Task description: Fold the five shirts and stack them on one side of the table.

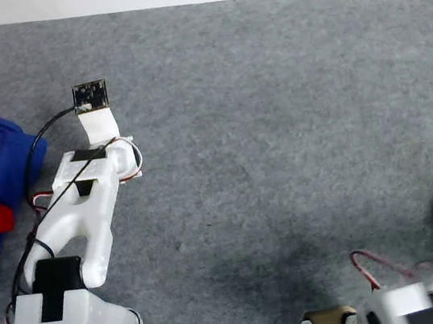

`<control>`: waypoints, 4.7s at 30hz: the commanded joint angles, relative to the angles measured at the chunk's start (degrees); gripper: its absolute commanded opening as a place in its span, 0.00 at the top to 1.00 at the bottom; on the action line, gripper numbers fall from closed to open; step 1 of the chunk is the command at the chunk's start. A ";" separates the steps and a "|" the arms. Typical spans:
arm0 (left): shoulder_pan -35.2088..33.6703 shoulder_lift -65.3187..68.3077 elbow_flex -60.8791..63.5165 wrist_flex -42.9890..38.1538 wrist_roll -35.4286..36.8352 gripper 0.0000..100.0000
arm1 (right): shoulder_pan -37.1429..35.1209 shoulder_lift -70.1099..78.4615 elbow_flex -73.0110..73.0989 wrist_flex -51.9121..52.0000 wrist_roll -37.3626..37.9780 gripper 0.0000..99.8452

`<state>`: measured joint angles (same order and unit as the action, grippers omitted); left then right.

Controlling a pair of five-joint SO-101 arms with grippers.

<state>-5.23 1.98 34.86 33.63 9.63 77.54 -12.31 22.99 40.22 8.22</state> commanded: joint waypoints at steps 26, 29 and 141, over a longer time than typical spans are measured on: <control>-0.04 -0.40 -0.40 -0.88 -0.44 0.99 | -10.77 66.42 -109.41 58.51 -21.89 0.79; -0.04 -0.40 -0.48 -0.88 -0.44 0.99 | -10.68 68.26 -109.41 60.70 -21.45 0.79; -40.13 -0.40 -28.88 10.46 -0.18 0.75 | -75.21 -12.00 22.46 11.47 -24.88 0.80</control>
<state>-44.62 1.98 8.57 46.29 9.54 3.34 -21.98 43.38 55.96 -16.04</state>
